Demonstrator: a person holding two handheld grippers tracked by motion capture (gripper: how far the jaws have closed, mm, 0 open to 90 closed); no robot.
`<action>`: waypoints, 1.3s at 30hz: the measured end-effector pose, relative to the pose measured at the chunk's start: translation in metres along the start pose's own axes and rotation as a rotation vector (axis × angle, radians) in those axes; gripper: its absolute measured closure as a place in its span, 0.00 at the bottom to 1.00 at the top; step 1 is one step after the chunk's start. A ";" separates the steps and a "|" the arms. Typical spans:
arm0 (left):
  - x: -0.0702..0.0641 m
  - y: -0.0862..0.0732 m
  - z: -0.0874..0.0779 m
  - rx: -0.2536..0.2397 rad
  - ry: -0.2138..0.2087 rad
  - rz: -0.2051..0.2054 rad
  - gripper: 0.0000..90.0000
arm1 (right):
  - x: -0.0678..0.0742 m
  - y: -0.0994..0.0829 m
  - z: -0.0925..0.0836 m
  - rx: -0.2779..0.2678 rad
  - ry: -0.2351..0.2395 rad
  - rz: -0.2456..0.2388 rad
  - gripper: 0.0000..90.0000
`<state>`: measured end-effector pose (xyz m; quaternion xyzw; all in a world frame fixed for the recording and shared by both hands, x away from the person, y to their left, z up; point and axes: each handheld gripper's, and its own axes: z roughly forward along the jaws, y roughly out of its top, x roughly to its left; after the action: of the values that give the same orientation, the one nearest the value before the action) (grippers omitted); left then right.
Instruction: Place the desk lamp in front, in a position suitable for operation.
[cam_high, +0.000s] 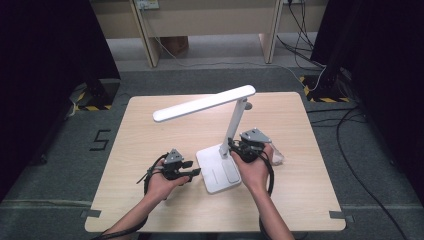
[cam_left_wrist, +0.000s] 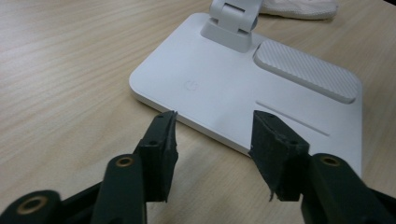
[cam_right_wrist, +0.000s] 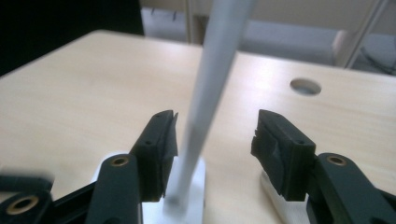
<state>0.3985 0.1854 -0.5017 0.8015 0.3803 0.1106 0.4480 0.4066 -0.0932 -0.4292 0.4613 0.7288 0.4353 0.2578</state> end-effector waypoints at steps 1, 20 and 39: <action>0.000 0.001 0.001 0.003 0.002 -0.002 0.64 | -0.002 -0.005 -0.002 0.045 0.026 -0.013 0.66; 0.005 -0.001 0.015 0.081 0.060 -0.006 0.85 | 0.000 -0.071 0.011 0.372 0.067 -0.107 1.00; 0.014 -0.002 0.016 0.087 0.071 -0.035 0.83 | 0.020 -0.075 0.010 0.347 0.121 -0.096 0.84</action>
<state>0.4154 0.1863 -0.5144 0.8089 0.4144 0.1148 0.4009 0.3725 -0.0860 -0.4991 0.4366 0.8283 0.3174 0.1503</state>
